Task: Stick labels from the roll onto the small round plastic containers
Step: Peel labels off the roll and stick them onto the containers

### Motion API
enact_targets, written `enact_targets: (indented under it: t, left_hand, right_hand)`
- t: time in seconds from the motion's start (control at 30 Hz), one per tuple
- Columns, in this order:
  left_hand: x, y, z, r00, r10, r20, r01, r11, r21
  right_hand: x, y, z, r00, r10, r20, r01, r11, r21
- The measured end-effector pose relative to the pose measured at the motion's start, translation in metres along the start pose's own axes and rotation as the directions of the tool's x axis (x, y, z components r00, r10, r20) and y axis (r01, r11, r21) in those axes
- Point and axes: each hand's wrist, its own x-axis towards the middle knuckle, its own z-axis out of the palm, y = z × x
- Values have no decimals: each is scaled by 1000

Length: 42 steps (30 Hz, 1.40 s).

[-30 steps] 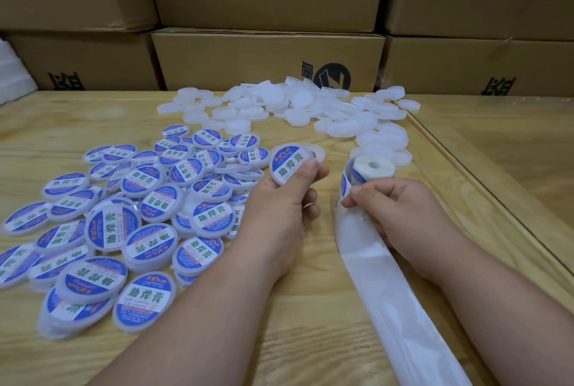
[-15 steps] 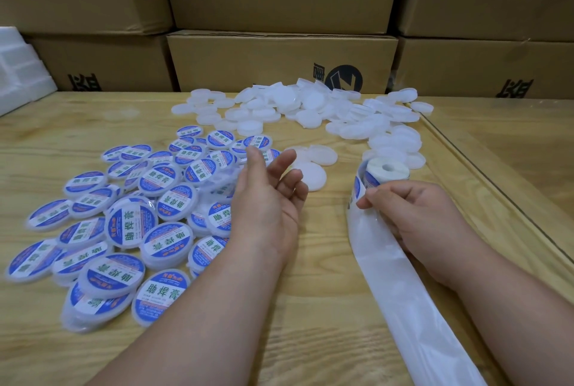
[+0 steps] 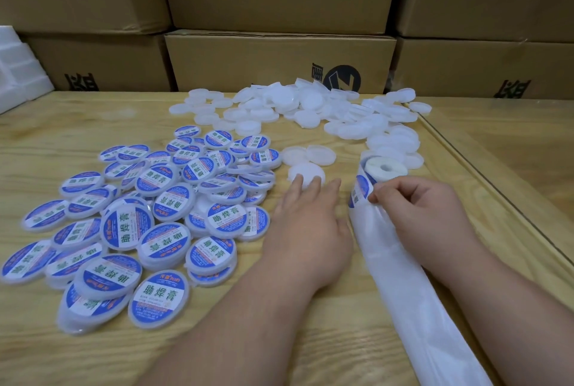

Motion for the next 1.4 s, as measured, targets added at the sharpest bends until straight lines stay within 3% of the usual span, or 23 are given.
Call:
enact_targets:
  t: [0.2, 0.43, 0.6, 0.73, 0.8, 0.97, 1.1, 1.27, 1.33, 1.4]
  left_hand:
    - [-3, 2, -1, 987, -35, -158, 22, 996, -84]
    - [0, 1, 3, 999, -14, 36, 11, 998, 66]
    - [-3, 3, 2, 995, 8, -101, -8, 1000, -2]
    - [-1, 3, -2, 977, -41, -209, 1, 983, -186]
    - [1, 1, -3, 988, -48, -145, 21, 983, -182]
    - [6, 1, 2, 999, -26, 27, 25, 999, 35]
    - [4, 1, 2, 1000, 7, 8, -7, 1000, 12]
    - [1, 4, -2, 981, -19, -195, -10, 989, -148]
    - [2, 3, -2, 986, -24, -168, 1, 990, -140]
    - [3, 2, 0, 999, -12, -45, 10, 999, -45]
  right_hand:
    - [5, 6, -2, 998, 4, -70, -8, 999, -54]
    - [5, 4, -2, 997, 3, -82, -10, 997, -81]
    - [5, 5, -1, 997, 23, -71, -27, 997, -68]
    - [7, 6, -1, 997, 18, -71, -23, 997, -74]
    - [7, 7, -1, 998, 16, -67, -20, 997, -71]
    - [6, 7, -1, 998, -2, -68, -3, 997, -75]
    - [6, 7, 0, 998, -11, -57, 7, 998, -67]
    - [7, 8, 0, 998, -16, -56, 12, 998, -65]
    - [7, 9, 0, 998, -17, -59, 13, 998, -67]
    - [7, 9, 0, 998, -17, -59, 14, 998, -63]
